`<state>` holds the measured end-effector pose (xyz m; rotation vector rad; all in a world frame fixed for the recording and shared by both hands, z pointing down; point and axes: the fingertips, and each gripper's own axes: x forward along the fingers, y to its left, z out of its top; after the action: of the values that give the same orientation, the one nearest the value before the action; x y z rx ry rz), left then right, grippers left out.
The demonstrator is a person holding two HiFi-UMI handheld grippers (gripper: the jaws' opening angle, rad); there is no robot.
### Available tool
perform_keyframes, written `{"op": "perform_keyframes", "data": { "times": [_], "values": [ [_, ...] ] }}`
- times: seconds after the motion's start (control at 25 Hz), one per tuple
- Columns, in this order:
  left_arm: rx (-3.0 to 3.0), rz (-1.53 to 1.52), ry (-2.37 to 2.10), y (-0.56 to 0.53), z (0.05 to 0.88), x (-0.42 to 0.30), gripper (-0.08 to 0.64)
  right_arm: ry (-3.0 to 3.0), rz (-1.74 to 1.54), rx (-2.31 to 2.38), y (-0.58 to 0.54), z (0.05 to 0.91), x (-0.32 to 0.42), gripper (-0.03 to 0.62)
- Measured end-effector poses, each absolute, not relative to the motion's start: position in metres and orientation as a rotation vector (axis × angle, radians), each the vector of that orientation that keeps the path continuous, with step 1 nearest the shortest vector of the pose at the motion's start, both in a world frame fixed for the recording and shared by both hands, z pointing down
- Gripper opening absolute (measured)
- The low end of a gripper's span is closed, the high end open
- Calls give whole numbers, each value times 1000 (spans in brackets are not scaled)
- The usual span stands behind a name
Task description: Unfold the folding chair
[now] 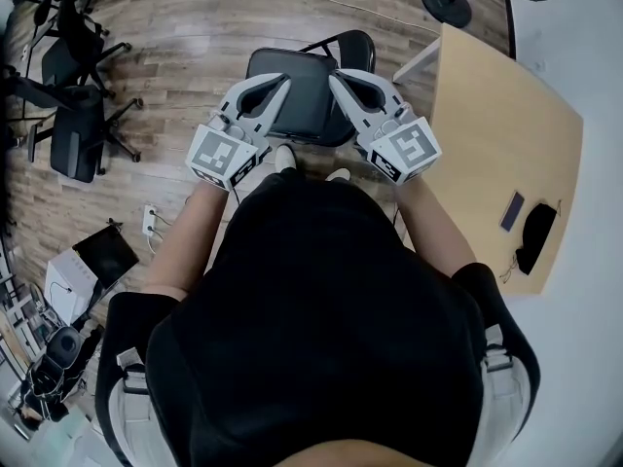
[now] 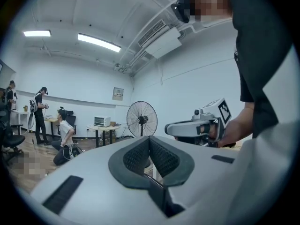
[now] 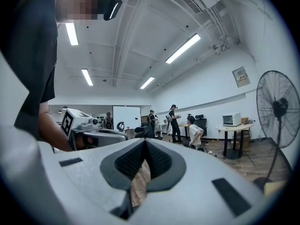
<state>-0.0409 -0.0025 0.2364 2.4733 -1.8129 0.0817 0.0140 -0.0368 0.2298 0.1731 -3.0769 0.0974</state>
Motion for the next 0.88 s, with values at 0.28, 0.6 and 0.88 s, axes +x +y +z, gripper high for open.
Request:
{"op": "perform_keyframes", "data": {
  "times": [0.28, 0.6, 0.88],
  "values": [
    [2472, 92, -1823, -7, 236, -48, -5, -3068, 108, 186, -42, 232, 12, 2],
    [2463, 92, -1817, -14, 240, -49, -5, -3064, 122, 200, -49, 236, 13, 1],
    [2466, 97, -1814, -19, 242, -49, -5, -3061, 132, 195, -53, 239, 10, 2]
  ]
}}
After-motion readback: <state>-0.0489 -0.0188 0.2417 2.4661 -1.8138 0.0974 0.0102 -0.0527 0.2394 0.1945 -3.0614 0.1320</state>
